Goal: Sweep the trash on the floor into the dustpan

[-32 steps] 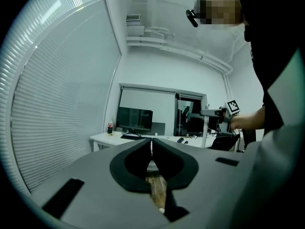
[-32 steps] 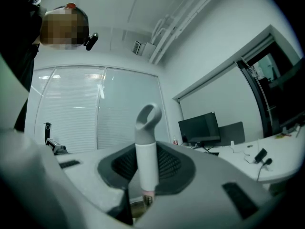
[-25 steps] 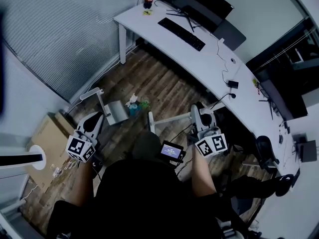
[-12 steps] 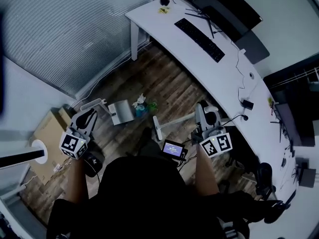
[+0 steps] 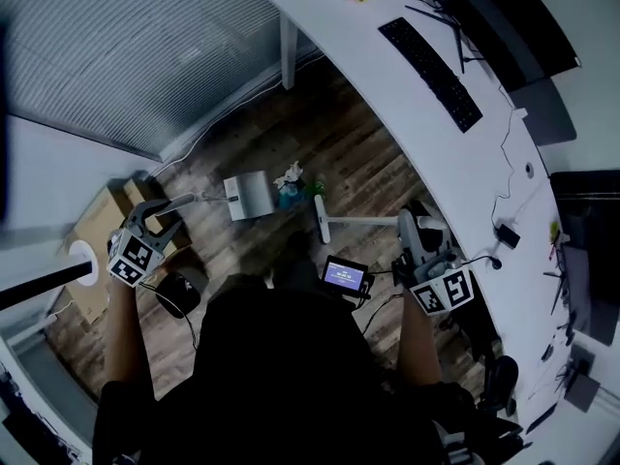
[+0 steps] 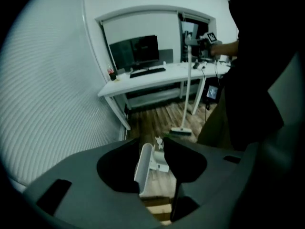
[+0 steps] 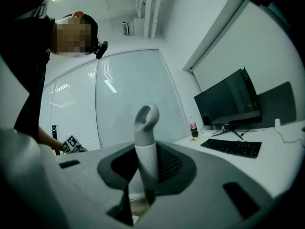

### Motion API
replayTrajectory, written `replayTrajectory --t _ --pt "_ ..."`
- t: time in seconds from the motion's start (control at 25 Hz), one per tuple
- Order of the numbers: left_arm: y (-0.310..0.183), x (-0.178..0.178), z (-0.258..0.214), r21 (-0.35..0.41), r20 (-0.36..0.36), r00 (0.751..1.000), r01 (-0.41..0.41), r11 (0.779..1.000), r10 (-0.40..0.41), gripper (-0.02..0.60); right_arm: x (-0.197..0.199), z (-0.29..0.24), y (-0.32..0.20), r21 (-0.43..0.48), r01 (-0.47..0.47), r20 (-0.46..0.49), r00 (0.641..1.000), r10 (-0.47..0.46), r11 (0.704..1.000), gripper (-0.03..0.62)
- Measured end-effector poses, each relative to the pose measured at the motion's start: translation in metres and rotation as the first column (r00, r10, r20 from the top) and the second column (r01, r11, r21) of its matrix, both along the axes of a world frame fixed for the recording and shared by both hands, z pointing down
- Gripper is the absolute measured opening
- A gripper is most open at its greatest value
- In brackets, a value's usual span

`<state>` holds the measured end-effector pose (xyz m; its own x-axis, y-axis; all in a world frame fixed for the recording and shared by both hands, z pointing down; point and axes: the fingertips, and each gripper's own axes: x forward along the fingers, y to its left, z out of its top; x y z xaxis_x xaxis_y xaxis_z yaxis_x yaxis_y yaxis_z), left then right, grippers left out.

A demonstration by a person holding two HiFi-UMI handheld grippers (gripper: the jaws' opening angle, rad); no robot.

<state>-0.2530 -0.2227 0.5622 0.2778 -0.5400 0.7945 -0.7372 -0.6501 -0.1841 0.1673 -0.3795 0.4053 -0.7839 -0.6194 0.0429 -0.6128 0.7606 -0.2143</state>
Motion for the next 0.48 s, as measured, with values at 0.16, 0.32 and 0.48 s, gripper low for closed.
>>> replayTrajectory --t 0.16,0.32,0.48 --pt "-0.005 -0.015 0.043 -0.154 0.084 0.995 -0.034 0.987 0.048 0.173 -0.004 0.013 -0.030 0.009 0.060 -0.010 0.998 -0.059 0.998 0.077" --pt "-0.009 -0.026 0.080 -0.269 0.119 0.987 -0.077 0.960 0.113 0.176 -0.011 0.024 -0.061 0.034 0.074 -0.053 0.996 -0.072 0.997 0.077" --pt "-0.011 -0.033 0.101 -0.328 0.117 0.980 -0.112 0.938 0.158 0.175 -0.017 0.038 -0.098 0.051 0.049 -0.102 0.994 -0.043 0.998 0.076"
